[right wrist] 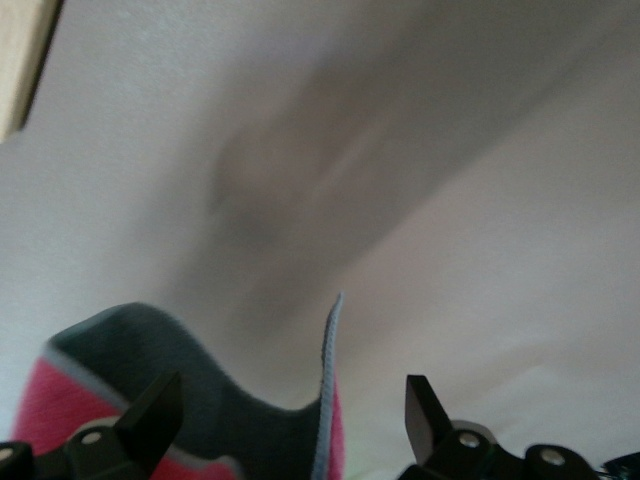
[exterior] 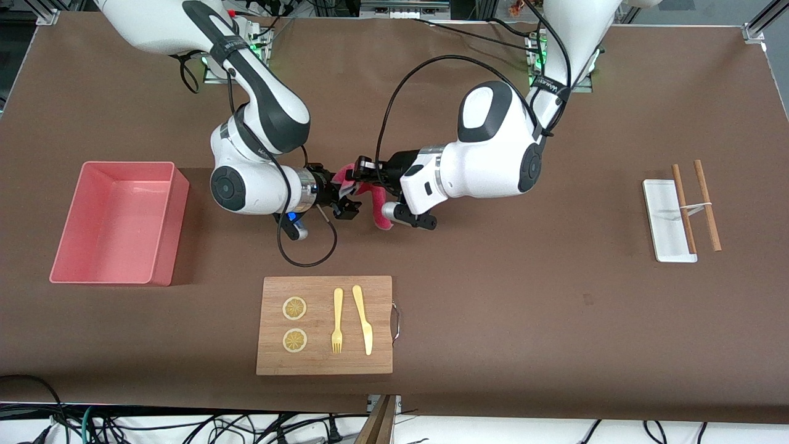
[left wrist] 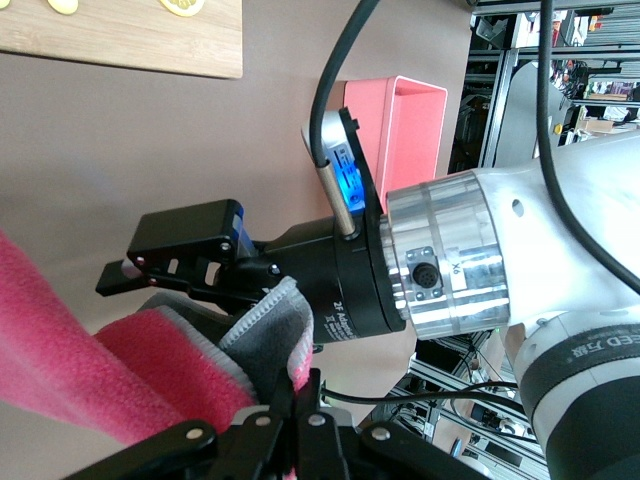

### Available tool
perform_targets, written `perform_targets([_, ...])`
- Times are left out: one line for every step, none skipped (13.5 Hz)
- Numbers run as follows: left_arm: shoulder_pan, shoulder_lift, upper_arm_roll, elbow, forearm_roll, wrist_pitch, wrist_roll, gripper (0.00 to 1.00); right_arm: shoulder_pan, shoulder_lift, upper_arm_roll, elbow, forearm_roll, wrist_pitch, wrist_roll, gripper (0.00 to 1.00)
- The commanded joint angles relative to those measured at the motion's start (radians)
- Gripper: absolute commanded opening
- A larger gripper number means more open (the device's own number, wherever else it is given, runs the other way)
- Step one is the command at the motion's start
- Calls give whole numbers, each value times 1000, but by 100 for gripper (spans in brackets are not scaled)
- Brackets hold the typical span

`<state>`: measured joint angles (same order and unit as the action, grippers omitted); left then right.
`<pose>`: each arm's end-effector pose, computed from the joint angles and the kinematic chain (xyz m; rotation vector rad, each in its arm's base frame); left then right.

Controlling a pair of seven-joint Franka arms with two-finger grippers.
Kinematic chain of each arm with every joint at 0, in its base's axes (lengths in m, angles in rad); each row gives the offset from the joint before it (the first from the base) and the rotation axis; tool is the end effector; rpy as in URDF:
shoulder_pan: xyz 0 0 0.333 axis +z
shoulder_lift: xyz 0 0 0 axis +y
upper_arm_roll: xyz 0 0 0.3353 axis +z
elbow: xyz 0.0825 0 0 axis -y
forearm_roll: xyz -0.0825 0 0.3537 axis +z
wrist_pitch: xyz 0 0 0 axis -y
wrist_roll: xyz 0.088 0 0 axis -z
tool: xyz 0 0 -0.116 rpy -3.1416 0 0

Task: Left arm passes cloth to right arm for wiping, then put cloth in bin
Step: 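Grasp the cloth with the right gripper beside the left gripper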

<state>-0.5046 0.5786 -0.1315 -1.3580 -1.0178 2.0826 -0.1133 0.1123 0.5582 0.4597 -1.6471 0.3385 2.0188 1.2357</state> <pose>0.5689 -0.4522 0.4490 2.1626 -0.0251 -0.2805 0.5563 0.3353 0.3395 -2.5592 1.2066 0.7364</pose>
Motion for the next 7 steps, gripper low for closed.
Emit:
perform_targets([0,10,3,23,-30,1,7,0,-11,-11,4,4,-4,-54,-51,50])
perform_targets([0,10,4,23,-30,1,7,0,-17,-12,2,4,-4,-58,-71,25])
perform_targets([1,10,3,23,-30,1,9,0,-20,-11,1,4,-4,-58,-73,0])
perform_targets([1,10,4,23,-30,1,9,0,-22,-11,1,6,-4,-58,-78,0])
perform_targets([0,10,4,23,-30,1,9,0,-23,-11,1,6,-3,-58,-79,0])
perform_targets([1,10,4,23,-30,1,9,0,-26,-12,1,6,-3,-58,-82,0])
perform_targets([1,10,3,23,-30,1,9,0,-31,-12,1,7,-3,-58,-85,0])
